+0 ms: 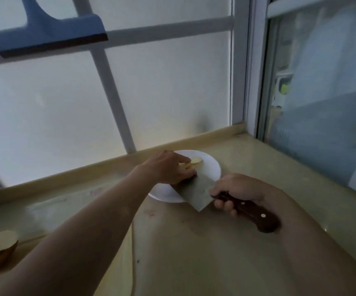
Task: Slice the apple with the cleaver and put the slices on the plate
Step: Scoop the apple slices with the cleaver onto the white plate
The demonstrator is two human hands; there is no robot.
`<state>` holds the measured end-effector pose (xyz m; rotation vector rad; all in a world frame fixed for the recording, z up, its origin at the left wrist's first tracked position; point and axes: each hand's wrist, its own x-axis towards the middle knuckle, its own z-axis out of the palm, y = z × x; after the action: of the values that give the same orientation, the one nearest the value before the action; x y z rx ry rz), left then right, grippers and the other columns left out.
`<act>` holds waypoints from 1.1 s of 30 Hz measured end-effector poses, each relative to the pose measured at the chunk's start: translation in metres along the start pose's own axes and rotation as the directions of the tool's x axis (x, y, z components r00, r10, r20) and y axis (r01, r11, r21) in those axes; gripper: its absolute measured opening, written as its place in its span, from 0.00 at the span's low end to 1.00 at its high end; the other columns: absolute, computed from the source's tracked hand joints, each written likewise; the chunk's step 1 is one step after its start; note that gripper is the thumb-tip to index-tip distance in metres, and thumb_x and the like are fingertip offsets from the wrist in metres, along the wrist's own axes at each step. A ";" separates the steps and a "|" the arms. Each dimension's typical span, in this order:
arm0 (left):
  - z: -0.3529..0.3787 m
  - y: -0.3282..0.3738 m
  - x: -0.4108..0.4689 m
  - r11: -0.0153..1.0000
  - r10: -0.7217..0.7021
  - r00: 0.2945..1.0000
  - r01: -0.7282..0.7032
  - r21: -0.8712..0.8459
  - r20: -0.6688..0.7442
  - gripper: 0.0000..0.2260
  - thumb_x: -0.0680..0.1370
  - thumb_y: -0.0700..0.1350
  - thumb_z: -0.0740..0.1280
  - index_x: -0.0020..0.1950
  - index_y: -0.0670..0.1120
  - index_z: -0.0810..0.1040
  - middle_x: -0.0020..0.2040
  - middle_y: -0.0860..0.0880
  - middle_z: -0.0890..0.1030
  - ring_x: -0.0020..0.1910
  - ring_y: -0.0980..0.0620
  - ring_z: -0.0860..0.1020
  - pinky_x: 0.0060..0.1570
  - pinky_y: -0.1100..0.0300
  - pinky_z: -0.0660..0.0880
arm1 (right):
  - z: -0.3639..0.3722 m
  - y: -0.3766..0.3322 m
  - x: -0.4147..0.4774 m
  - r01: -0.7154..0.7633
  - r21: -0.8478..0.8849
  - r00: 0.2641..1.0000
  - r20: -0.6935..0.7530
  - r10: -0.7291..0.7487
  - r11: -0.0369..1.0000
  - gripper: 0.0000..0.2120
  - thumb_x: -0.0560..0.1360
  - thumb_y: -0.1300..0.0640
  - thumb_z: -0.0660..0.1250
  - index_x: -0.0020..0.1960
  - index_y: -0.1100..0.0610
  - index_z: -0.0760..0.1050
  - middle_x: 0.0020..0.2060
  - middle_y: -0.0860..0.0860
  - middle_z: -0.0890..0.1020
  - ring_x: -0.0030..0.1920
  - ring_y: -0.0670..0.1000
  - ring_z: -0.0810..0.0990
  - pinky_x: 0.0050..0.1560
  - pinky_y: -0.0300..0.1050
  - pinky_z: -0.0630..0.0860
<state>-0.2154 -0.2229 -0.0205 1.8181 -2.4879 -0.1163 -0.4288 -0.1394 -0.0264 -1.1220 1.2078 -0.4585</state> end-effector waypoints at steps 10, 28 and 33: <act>0.009 0.004 0.011 0.997 -0.075 0.997 0.075 0.001 -0.023 0.27 0.78 0.68 0.61 0.74 0.58 0.72 0.72 0.48 0.75 0.71 0.45 0.71 0.67 0.53 0.67 | -0.018 -0.003 -0.024 -0.146 -0.027 0.989 -0.005 0.146 0.989 0.13 0.82 0.57 0.64 0.39 0.60 0.73 0.25 0.51 0.76 0.19 0.44 0.69 0.18 0.35 0.67; 0.016 -0.005 0.015 0.984 -0.170 0.985 0.167 -0.063 -0.034 0.28 0.78 0.67 0.62 0.73 0.54 0.74 0.68 0.45 0.78 0.68 0.42 0.74 0.68 0.50 0.69 | -0.040 0.009 -0.048 -0.092 -0.029 0.987 -0.132 0.087 0.995 0.15 0.82 0.58 0.63 0.37 0.61 0.73 0.23 0.51 0.74 0.17 0.45 0.68 0.17 0.34 0.65; 0.014 -0.003 0.007 0.951 -0.217 0.974 0.194 -0.242 -0.072 0.24 0.83 0.62 0.55 0.72 0.51 0.75 0.67 0.44 0.79 0.65 0.40 0.76 0.67 0.46 0.72 | -0.042 0.010 -0.046 -0.053 0.032 0.985 -0.164 0.057 0.998 0.16 0.82 0.58 0.62 0.37 0.59 0.72 0.23 0.51 0.73 0.17 0.45 0.68 0.17 0.34 0.65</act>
<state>-0.2162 -0.2300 -0.0346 1.9253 -2.1124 -0.3078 -0.4855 -0.1174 -0.0095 -1.0400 1.3692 -0.5321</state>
